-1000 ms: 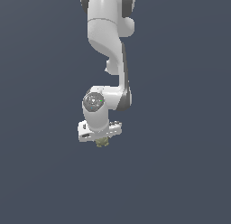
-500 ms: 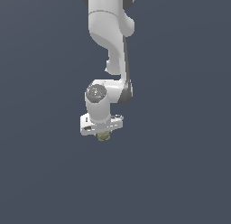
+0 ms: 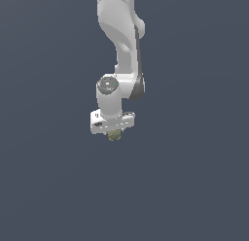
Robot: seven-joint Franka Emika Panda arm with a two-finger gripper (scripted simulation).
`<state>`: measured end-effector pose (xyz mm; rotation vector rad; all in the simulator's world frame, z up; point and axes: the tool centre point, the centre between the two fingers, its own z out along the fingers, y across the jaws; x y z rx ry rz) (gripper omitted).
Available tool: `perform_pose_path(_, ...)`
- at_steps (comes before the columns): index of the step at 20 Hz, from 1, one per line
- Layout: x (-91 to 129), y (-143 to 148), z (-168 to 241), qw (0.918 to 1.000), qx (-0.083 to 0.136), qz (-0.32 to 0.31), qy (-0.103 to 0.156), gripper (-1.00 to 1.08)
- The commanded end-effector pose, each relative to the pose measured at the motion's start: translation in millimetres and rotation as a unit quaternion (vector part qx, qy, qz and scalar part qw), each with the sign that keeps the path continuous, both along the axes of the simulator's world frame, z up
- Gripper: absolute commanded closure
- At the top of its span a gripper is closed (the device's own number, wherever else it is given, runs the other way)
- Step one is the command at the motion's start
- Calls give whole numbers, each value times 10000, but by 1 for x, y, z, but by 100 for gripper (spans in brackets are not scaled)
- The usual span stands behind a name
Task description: Pick up the object and move it to a goal position.
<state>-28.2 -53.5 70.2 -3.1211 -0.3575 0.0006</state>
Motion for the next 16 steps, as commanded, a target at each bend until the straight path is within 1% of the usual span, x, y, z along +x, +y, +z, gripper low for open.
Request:
perform_pose_path(1, -11, 2, 4, 10000, 0, 0, -1, 108)
perform_pose_path(8, -28, 6, 11, 10000, 0, 0, -1, 108)
perform_pose_path(16, -30, 7, 13, 10000, 0, 0, -1, 108)
